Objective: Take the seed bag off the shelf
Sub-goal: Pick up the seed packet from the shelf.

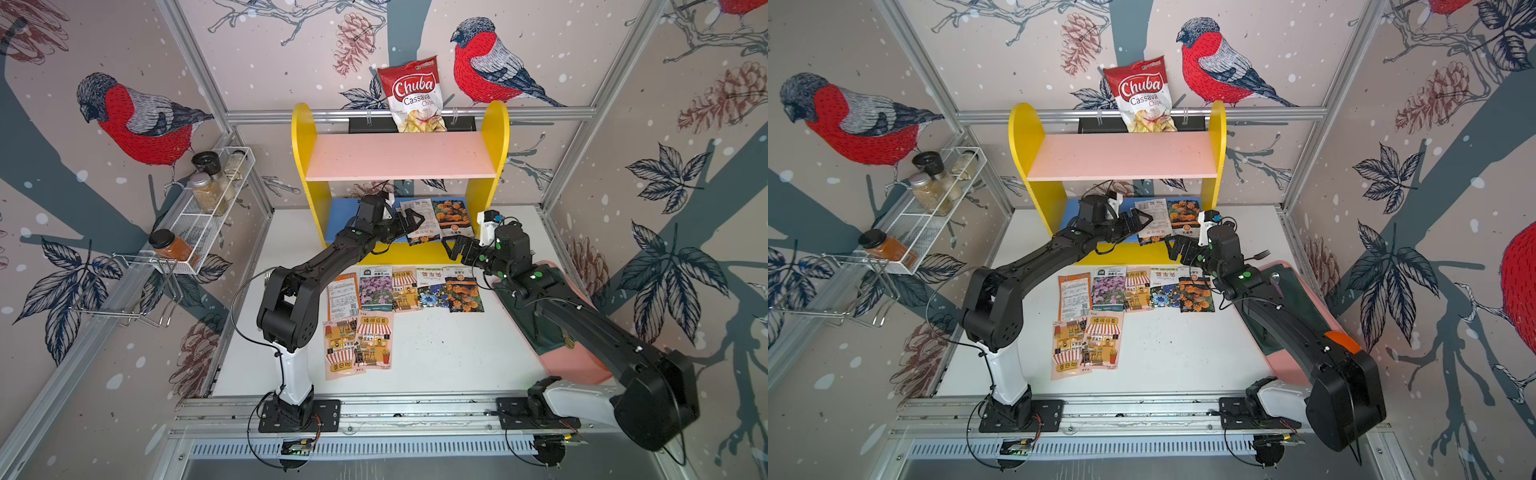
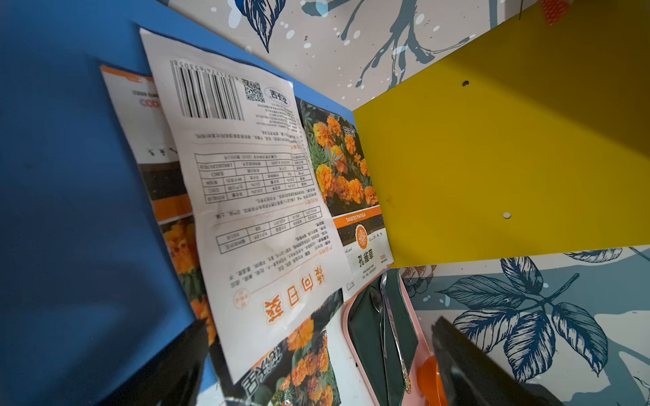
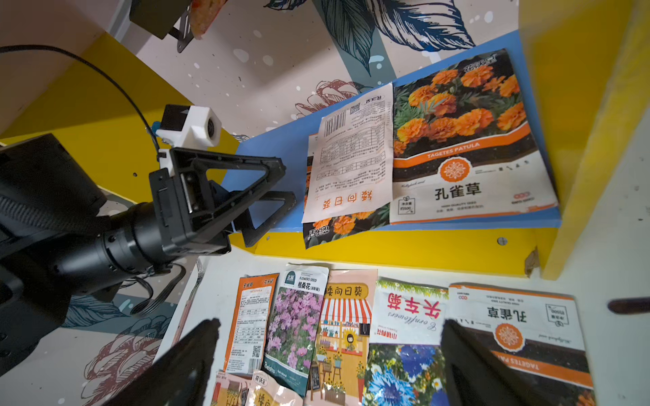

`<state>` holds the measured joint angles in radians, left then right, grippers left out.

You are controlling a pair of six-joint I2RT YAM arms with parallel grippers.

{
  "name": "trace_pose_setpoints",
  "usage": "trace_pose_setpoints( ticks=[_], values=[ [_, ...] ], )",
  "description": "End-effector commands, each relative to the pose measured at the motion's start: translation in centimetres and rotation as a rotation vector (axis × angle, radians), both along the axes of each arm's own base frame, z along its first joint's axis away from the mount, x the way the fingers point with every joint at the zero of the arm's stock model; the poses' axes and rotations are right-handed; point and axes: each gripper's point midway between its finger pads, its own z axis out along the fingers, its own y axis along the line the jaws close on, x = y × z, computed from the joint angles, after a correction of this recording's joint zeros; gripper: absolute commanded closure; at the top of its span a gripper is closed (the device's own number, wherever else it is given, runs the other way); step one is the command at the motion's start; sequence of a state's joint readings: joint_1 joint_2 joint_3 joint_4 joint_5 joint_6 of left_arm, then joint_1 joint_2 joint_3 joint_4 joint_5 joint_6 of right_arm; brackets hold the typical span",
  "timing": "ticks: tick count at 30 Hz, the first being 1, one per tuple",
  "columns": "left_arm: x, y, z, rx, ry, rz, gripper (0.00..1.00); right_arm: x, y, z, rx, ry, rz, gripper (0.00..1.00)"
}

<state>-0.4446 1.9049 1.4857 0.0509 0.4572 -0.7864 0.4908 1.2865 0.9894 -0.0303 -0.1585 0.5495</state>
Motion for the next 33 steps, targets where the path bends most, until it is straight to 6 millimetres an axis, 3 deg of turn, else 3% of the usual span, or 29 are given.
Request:
trace_pose_setpoints(
  ticks=[1,16,33],
  values=[
    [0.3,-0.5,0.8,-0.043,-0.023,-0.01,0.02,1.3,1.0,1.4,0.041,-0.049,0.027,0.0],
    [0.8,-0.8,1.5,-0.065,-0.029,-0.007,0.02,5.6,3.0,0.7,0.059,-0.017,0.054,0.01],
    [0.7,-0.5,1.5,-0.061,-0.03,-0.004,0.02,10.1,3.8,-4.9,-0.052,0.14,-0.016,0.05]
  ],
)
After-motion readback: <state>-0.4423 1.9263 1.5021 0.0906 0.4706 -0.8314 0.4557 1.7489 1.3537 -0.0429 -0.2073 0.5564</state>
